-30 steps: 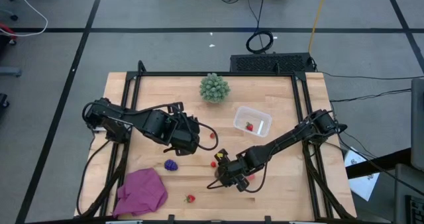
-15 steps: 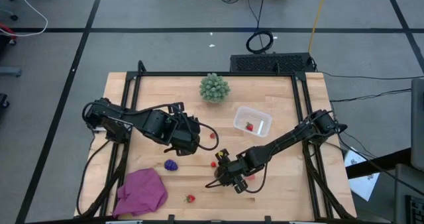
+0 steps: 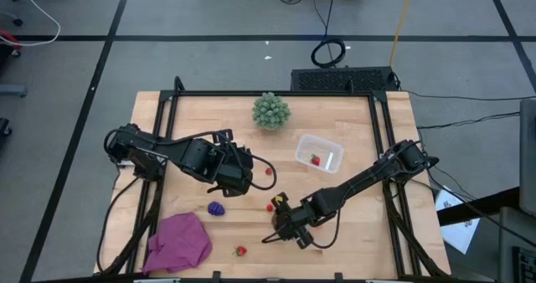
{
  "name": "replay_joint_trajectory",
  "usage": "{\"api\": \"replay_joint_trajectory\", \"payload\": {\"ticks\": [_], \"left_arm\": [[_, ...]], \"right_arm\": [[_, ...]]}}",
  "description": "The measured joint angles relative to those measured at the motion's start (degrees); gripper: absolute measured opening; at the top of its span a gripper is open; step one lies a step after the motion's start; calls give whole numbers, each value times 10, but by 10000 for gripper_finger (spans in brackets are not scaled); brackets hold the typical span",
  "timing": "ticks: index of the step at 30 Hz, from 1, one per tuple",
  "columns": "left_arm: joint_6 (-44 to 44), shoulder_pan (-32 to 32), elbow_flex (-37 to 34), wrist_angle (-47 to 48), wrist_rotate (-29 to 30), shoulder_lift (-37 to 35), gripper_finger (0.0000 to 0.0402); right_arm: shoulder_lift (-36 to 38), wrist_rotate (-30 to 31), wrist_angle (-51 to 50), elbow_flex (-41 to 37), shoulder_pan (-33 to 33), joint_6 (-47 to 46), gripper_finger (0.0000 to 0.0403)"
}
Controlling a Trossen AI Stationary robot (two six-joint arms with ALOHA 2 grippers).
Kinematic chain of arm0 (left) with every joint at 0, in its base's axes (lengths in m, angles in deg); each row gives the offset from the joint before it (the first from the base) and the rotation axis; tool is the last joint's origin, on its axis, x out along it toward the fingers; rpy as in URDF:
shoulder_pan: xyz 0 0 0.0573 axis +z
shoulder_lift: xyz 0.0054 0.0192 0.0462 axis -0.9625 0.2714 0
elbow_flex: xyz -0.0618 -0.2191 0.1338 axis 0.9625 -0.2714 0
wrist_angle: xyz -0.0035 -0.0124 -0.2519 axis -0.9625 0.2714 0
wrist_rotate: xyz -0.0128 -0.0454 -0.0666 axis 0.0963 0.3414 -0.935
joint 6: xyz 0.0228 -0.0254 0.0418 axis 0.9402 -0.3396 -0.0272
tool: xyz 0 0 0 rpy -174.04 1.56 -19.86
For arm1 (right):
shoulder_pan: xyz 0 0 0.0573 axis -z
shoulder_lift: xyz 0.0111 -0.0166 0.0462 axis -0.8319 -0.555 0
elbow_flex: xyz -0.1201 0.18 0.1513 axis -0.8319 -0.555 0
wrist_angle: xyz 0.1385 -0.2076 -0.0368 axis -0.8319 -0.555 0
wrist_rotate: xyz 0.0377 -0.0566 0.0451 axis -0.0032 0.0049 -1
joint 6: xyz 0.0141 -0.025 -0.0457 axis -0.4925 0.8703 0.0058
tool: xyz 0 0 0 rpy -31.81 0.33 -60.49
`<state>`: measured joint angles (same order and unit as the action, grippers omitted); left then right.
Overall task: Pick and placing Produce into tupperware
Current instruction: Put the brown kiwi into the transparent bin
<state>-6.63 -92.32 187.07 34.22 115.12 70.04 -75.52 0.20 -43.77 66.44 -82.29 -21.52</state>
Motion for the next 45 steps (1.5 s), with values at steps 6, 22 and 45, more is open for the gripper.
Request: {"api": "replay_joint_trajectory", "payload": {"ticks": [6, 22, 45], "left_arm": [[-2, 0, 0, -1, 0, 0, 184], [-4, 0, 0, -4, 0, 0, 184], [-2, 0, 0, -14, -1, 0, 184]], "right_arm": [[0, 0, 21, 0, -1, 20, 210], [0, 2, 41, 0, -3, 43, 287], [-3, -25, 11, -8, 28, 40, 327]]}}
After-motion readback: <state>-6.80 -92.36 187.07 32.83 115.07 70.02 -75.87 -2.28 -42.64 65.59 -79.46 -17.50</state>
